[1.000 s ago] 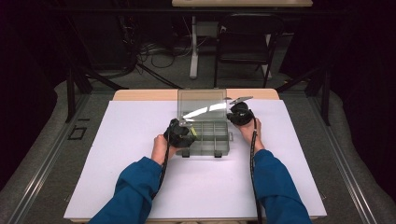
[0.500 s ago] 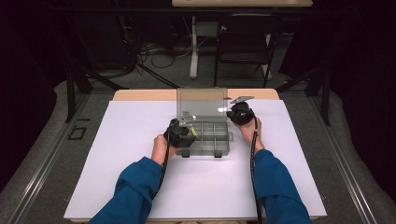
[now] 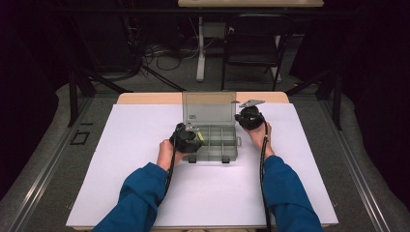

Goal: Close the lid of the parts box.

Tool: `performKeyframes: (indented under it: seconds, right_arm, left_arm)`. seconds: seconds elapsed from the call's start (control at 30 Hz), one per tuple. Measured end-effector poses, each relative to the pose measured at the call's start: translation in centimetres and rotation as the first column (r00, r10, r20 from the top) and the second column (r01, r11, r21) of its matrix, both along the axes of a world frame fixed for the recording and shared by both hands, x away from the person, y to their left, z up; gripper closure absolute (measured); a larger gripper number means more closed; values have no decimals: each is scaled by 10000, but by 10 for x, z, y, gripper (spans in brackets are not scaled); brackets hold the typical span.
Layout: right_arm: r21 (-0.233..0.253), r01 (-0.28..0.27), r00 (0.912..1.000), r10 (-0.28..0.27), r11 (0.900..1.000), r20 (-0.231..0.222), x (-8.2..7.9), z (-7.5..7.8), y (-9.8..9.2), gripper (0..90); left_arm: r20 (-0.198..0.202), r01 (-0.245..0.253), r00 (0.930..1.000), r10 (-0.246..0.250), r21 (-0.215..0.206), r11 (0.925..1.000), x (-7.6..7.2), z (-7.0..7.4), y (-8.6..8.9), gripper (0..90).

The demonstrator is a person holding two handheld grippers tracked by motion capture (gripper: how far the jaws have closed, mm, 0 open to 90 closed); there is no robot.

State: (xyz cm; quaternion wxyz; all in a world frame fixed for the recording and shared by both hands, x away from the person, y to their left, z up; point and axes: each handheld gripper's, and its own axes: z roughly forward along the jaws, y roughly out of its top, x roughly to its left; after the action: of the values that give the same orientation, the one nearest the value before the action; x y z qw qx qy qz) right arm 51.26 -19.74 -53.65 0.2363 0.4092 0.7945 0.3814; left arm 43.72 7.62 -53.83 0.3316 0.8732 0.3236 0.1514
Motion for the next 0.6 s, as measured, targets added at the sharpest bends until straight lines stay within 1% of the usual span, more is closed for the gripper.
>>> performKeyframes:
  seconds: [0.6]
  right_arm:
    - [112, -247, 9989, 243, 9996, 393, -6, 6, -2, 900]
  left_arm:
    - [-7, -71, 10000, 71, -60, 10000, 0, 0, 0, 551]
